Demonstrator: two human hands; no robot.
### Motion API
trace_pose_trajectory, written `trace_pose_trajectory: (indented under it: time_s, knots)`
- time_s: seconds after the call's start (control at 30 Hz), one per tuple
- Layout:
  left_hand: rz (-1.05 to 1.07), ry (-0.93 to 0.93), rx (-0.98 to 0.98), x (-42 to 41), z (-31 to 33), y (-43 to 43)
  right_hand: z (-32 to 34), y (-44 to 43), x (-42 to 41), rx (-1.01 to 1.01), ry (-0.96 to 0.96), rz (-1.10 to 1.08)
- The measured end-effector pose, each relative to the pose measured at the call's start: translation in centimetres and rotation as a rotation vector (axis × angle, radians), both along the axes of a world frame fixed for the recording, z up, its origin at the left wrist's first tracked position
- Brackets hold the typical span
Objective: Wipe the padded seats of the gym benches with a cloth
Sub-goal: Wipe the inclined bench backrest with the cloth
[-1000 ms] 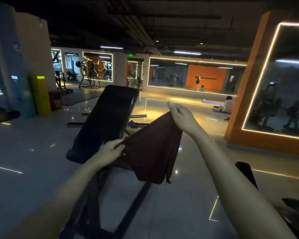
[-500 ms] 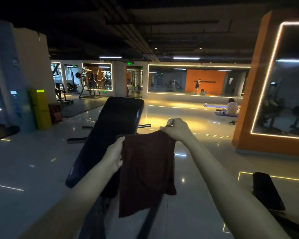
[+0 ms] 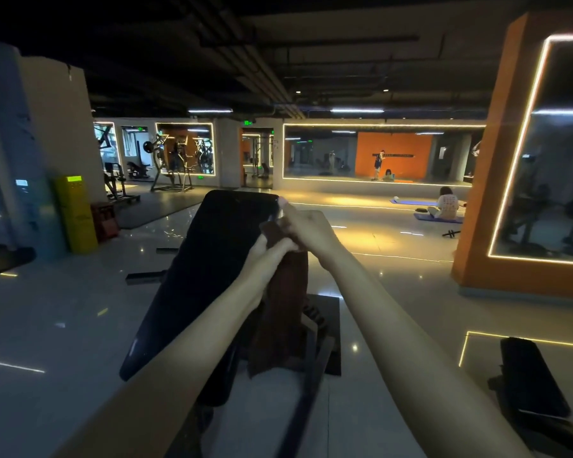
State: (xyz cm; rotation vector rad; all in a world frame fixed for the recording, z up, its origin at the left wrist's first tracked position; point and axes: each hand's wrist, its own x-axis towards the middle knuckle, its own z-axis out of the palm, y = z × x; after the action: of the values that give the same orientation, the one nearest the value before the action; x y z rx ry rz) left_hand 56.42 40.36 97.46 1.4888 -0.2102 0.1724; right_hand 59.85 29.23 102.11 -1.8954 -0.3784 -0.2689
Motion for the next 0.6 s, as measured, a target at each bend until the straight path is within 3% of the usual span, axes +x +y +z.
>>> trace_pose_trajectory:
  time_s: [0.1, 0.23, 0.4, 0.6]
  knots:
    - [0.075, -0.034, 0.004, 1.4, 0.1, 0.6, 1.5, -0.9, 0.5, -0.122, 0.009, 0.04]
    - [0.091, 0.007, -0.129, 3.2, 0.9, 1.4, 0.2, -3.2, 2.3, -0.009, -0.113, 0.038]
    - [0.068, 0.044, -0.204, 5.0, 2.8, 2.1, -6.4, -5.0, 4.0, 0.048, 0.367, 0.385]
    - [0.048, 0.07, -0.134, 6.0, 4.6, 3.7, -7.2, -4.8, 3.3, 0.304, 0.394, 0.534]
